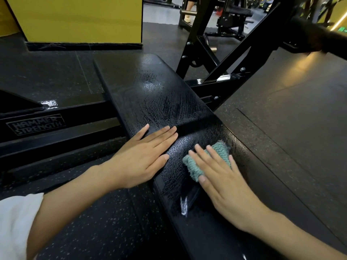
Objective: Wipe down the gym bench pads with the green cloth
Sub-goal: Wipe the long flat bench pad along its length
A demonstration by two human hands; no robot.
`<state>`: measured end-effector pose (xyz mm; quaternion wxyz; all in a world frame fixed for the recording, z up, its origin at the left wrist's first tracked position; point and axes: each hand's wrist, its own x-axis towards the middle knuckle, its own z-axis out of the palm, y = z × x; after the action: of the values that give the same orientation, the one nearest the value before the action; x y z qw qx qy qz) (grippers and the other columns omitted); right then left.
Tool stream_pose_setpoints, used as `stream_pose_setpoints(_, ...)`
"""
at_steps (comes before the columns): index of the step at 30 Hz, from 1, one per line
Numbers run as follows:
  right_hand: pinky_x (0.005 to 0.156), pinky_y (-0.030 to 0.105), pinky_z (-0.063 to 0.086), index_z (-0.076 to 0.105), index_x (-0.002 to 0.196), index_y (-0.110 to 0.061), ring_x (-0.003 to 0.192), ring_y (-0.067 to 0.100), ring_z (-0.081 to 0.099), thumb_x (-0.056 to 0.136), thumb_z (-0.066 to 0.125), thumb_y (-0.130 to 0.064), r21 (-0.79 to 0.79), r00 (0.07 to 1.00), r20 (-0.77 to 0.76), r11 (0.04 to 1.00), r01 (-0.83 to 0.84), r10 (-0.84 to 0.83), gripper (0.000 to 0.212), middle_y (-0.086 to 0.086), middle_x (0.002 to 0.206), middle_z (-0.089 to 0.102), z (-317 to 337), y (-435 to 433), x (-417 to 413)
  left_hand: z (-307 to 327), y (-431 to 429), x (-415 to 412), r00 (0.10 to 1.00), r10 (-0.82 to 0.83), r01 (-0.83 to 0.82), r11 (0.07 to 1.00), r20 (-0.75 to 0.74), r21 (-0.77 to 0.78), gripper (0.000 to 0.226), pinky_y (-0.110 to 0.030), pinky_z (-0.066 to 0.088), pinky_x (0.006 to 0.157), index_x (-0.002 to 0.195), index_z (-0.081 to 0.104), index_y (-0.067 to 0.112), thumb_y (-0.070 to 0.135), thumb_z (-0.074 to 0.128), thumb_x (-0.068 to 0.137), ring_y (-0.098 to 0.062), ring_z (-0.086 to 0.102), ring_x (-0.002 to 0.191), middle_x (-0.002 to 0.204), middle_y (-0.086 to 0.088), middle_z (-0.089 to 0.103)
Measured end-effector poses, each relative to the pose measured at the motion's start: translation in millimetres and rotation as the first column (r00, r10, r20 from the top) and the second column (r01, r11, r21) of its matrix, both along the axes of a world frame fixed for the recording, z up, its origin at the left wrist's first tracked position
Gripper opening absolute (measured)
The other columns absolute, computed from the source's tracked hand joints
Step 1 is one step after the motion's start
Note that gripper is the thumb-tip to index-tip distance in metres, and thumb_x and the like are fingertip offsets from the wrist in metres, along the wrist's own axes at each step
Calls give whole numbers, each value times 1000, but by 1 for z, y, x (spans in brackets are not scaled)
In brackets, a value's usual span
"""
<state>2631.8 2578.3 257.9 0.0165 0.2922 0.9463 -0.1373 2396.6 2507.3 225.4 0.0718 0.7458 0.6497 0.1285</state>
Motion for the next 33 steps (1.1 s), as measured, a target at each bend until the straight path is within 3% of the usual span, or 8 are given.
stream_pose_setpoints(2, 117, 34, -11, 4, 149, -49, 143, -4, -17, 93, 7, -53, -8, 997, -6, 997, -72, 72, 56, -31, 156, -8, -2, -20, -1, 0, 0, 0, 1000, 4, -4, 1000, -18, -1, 70, -33, -16, 119, 156, 4, 26, 53, 0, 92, 3, -13, 146, 162, 15, -6)
stream_pose_setpoints(7, 110, 44, 15, 24, 151, -34, 148, 11, 17, 102, 14, -44, 104, 973, 6, 967, -232, 233, 52, -14, 159, 21, -12, -51, 3, -1, 0, -1, 1000, 6, -6, 1000, -20, 11, 68, -31, -15, 119, 156, 6, 26, 53, 2, 93, 3, -12, 146, 162, 15, -4)
stream_pose_setpoints(11, 115, 41, 2, 16, 153, -37, 148, 4, 0, 102, 18, -43, 29, 952, -44, 953, -302, 303, 51, -21, 160, 8, -8, -38, 4, -2, -1, -1, 1000, -3, 3, 999, -12, 35, 70, -30, -12, 119, 156, 11, 24, 58, 0, 95, 2, -6, 147, 162, 13, 3)
stream_pose_setpoints(15, 119, 37, -10, 5, 152, -44, 143, -5, -17, 98, 9, -48, -5, 975, -27, 976, -219, 218, 54, -28, 158, -7, -4, -2, -4, -3, -1, -2, 1000, 1, -1, 999, 2, 33, 74, -30, -11, 119, 156, 12, 24, 61, -5, 94, 1, -3, 148, 162, 12, 6)
stream_pose_setpoints(19, 119, 41, -9, 4, 152, -44, 144, -3, -14, 93, 2, -52, 6, 995, -32, 995, -98, 98, 59, -26, 158, -4, -7, 40, -18, 1, -1, 0, 1000, 21, -22, 1000, -15, -8, 68, -34, -11, 120, 155, 7, 26, 57, 2, 96, 1, -6, 148, 162, 12, 2)
stream_pose_setpoints(24, 117, 45, -9, 8, 153, -37, 148, 6, -9, 105, 18, -38, -16, 1000, -30, 1000, 10, -10, 49, -18, 161, 1, -7, 56, -40, 6, -3, 4, 998, 40, -42, 997, -41, -57, 67, -35, -12, 120, 156, 3, 25, 51, 4, 95, 0, -11, 147, 162, 12, -4)
stream_pose_setpoints(30, 116, 39, -13, 3, 153, -40, 145, 0, -18, 94, 2, -49, -29, 988, -10, 987, -155, 155, 60, -22, 160, -6, 1, 5, -8, 2, -3, 7, 996, 68, -70, 997, -50, -33, 67, -35, -11, 120, 156, 6, 25, 51, 4, 94, -1, -9, 148, 162, 13, -2)
stream_pose_setpoints(33, 118, 38, -11, 7, 152, -41, 145, -1, -15, 97, 9, -47, -66, 972, -23, 969, -236, 235, 56, -23, 159, -3, -1, -36, 18, -2, -2, 8, 995, 79, -80, 997, -63, -4, 69, -35, -10, 119, 156, 8, 24, 52, 3, 93, -2, -7, 149, 161, 13, 0)
